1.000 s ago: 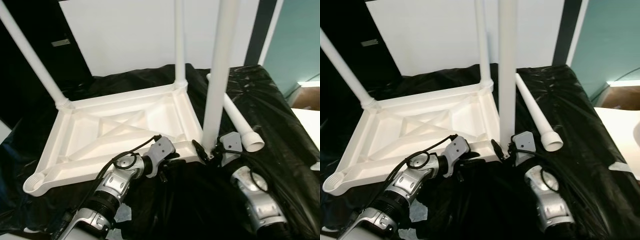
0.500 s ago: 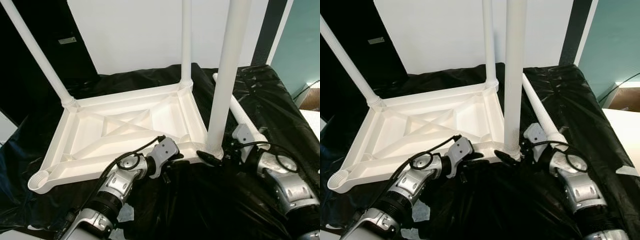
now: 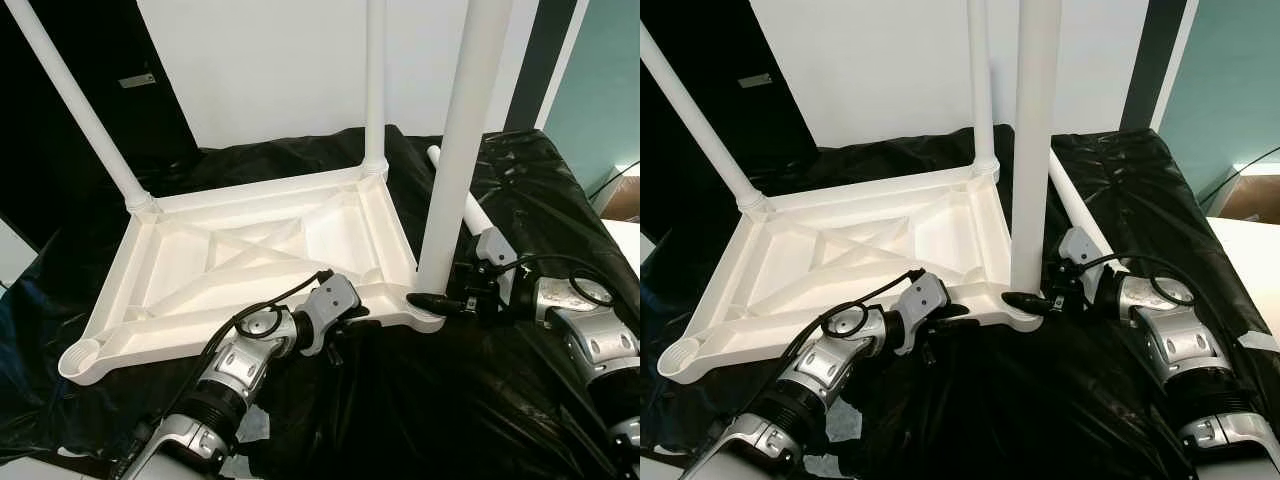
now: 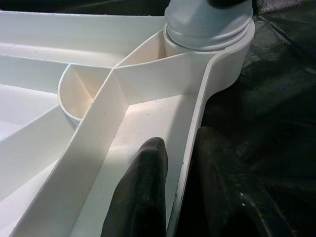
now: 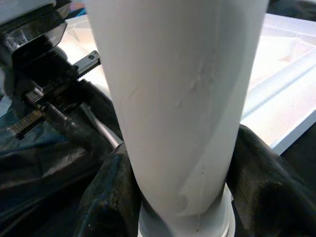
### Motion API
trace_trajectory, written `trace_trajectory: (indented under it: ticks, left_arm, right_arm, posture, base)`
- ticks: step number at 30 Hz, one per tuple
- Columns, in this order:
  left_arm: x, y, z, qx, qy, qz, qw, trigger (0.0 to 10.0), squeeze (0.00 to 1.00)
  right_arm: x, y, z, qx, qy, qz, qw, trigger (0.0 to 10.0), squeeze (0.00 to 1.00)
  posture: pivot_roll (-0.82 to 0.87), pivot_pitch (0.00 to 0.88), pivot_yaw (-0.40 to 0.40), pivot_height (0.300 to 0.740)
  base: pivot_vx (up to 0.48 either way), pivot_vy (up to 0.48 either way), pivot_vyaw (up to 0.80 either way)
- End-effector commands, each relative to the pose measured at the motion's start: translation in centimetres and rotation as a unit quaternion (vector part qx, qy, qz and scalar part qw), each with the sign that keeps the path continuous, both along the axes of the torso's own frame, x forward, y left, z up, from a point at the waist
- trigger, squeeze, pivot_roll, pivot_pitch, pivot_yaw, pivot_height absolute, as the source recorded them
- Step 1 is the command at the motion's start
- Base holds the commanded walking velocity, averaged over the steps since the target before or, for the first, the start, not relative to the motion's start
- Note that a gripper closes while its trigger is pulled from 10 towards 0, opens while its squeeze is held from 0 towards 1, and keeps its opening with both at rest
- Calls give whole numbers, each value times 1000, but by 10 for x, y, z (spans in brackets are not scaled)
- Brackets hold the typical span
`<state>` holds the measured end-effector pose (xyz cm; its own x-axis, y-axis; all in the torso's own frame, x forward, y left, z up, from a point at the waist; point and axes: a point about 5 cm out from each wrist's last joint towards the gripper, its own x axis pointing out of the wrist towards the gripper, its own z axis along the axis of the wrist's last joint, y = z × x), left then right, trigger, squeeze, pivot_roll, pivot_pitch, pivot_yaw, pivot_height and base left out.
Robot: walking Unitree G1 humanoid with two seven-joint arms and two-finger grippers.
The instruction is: Building children table
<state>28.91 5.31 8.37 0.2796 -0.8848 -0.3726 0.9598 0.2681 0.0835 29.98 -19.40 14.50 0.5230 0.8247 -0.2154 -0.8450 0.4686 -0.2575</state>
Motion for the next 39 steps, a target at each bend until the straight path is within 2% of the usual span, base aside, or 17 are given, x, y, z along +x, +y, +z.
trace_trajectory:
  ticks: [1, 3, 6, 8, 9, 10, 14, 19, 20, 21, 22, 28, 29, 33, 36, 38, 39]
  left_arm:
    - [-20, 7, -34, 52, 75, -25, 996, 10000, 0]
    - [-20, 7, -34, 52, 74, -25, 996, 10000, 0]
    - [-20, 7, -34, 52, 74, -25, 996, 10000, 0]
    - [-21, 7, -34, 51, 74, -26, 996, 10000, 0]
    - [-21, 7, -34, 51, 74, -26, 996, 10000, 0]
    - [-21, 7, -34, 51, 74, -27, 996, 10000, 0]
    - [-22, 8, -34, 52, 75, -29, 995, 10000, 0]
    - [-21, 7, -34, 53, 75, -31, 995, 10000, 0]
    - [-21, 7, -34, 53, 75, -31, 995, 10000, 0]
    - [-21, 7, -34, 51, 76, -32, 995, 10000, 0]
    - [-21, 7, -33, 50, 78, -38, 995, 10000, 0]
    - [-23, 8, -31, 38, 85, -55, 994, 10000, 0]
    - [-22, 8, -31, 39, 80, -53, 995, 10000, 0]
    - [-22, 8, -31, 39, 76, -50, 995, 10000, 0]
    - [-22, 7, -31, 39, 75, -51, 995, 10000, 0]
    - [-21, 6, -31, 40, 72, -52, 995, 10000, 0]
    - [-21, 6, -31, 40, 72, -52, 995, 10000, 0]
  right_arm:
    - [-2, 6, -9, 23, -1, -27, 999, 0, 0]
    - [-6, 22, -14, 100, -39, -107, 988, 0, 0]
    - [-11, 29, -16, 132, -56, -140, 980, 0, 0]
    - [-29, 46, -27, 184, -67, -194, 961, 0, 0]
    - [-29, 46, -27, 184, -67, -194, 961, 0, 0]
    - [-38, 52, -32, 206, -67, -230, 949, 0, 0]
    - [-34, 47, -31, 217, -70, -265, 937, 0, 0]
    - [-35, 51, -34, 212, -47, -249, 944, 0, 0]
    - [-35, 53, -35, 207, -40, -242, 947, 8706, 0]
    - [-35, 54, -35, 203, -38, -235, 950, 10000, 0]
    - [-35, 54, -34, 207, -35, -227, 951, 10000, 1000]
    - [-33, 54, -30, 178, -40, -197, 963, 10000, 1000]
    - [-32, 53, -28, 161, -46, -183, 969, 10000, 0]
    - [-31, 44, -23, 111, -54, -116, 986, 10000, 0]
    - [-30, 39, -21, 91, -52, -91, 990, 10000, 0]
    - [-22, 24, -14, 42, -43, -43, 997, 10000, 0]
    - [-22, 24, -14, 42, -43, -43, 997, 10000, 0]
  posture:
    - [-35, 0, 82, 740]
    - [-34, 0, 78, 740]
    - [-34, 0, 78, 740]
    - [-33, 0, 78, 740]
    - [-33, 0, 78, 740]
    - [-30, 0, 82, 740]
    - [-33, 0, 83, 740]
    - [-39, 0, 89, 740]
    - [-40, 0, 90, 740]
    - [-40, 0, 90, 740]
    - [-43, 0, 90, 740]
    - [-45, 0, 84, 740]
    - [-45, 0, 84, 740]
    - [-48, 0, 81, 740]
    - [-48, 0, 81, 740]
    - [-60, 0, 82, 740]
    - [-60, 0, 82, 740]
  base:
    - [0, 0, 0]
    - [0, 0, 0]
    - [0, 0, 0]
    - [0, 0, 0]
    - [0, 0, 0]
    - [0, 0, 0]
    - [0, 0, 0]
    - [0, 0, 0]
    - [0, 0, 0]
    - [0, 0, 0]
    - [0, 0, 0]
    - [0, 0, 0]
    - [0, 0, 0]
    - [0, 0, 0]
    - [0, 0, 0]
    - [0, 0, 0]
    - [0, 0, 0]
